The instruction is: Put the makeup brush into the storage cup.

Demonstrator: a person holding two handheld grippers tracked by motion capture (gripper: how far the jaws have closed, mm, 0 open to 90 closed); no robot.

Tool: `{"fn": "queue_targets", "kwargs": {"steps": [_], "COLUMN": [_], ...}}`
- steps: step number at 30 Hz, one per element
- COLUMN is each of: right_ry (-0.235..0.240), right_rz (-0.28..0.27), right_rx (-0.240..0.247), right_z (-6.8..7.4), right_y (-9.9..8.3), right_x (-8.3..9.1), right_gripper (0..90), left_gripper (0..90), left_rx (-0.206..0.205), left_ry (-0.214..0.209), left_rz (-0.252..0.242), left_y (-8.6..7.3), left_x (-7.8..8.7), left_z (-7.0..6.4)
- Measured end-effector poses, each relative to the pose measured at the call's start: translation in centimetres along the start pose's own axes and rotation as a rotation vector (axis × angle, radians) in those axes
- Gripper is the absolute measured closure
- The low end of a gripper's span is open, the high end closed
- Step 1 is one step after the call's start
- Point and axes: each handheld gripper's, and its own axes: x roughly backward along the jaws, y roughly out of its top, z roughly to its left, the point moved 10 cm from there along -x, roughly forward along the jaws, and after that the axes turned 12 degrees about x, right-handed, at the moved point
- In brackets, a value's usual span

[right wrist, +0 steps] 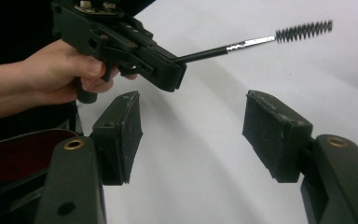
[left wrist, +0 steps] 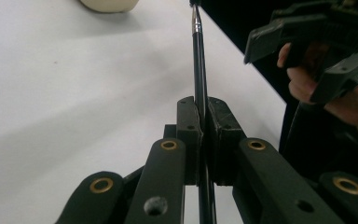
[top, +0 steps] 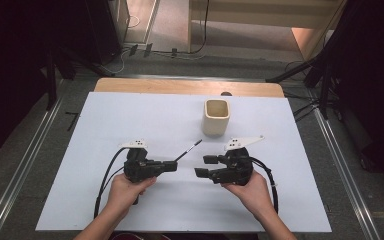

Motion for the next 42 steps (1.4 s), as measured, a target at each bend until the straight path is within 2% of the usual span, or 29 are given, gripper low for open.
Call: {"fn": "queue_targets", "kwargs": {"steps": [4, 7, 13, 16, 20, 28, 31, 35, 42], "right_ry": [-0.005, -0.004, 0.006, 0.007, -0.003, -0.010, -0.014, -0.010, -0.011], "right_rz": [-0.017, -0.044, -0.067, -0.068, -0.073, -0.109, -0.124, -0.153, -0.180], "right_rx": [-0.010, -0.050, -0.092, -0.088, -0.072, -0.125, -0.135, -0.171, -0.215], "right_z": [0.1, 0.1, 0.3, 0.5, 0.6, 0.2, 0.0, 0.0, 0.3], "right_y": [-0.3, -0.4, -0.9, -1.0, -1.0, -0.6, -0.5, -0.1, 0.2], "right_x": [0.1, 0.1, 0.2, 0.2, 0.0, 0.1, 0.2, 0.4, -0.2], "right_gripper": [38.4, 38.1, 34.9, 34.5, 34.2, 34.0, 34.1, 35.3, 36.2], "left_gripper": [85.1, 85.1, 85.0, 85.0, 85.0, 85.0, 85.0, 85.0, 85.0], "left_rx": [-0.007, -0.003, -0.002, -0.016, -0.011, -0.006, -0.018, -0.004, -0.026], "left_ry": [-0.006, -0.021, -0.083, -0.106, -0.113, -0.156, -0.162, -0.178, -0.192], "left_rz": [-0.020, -0.034, -0.093, -0.109, -0.128, -0.142, -0.155, -0.162, -0.199], "left_y": [-0.5, -0.8, -1.1, -1.2, -1.4, -1.4, -1.3, -1.3, -1.6], "left_x": [-0.4, -0.5, -0.8, -1.0, -1.1, -1.5, -1.5, -1.7, -2.1], "left_z": [-0.4, -0.7, -1.5, -1.9, -2.1, -2.6, -2.7, -2.7, -3.1]}}
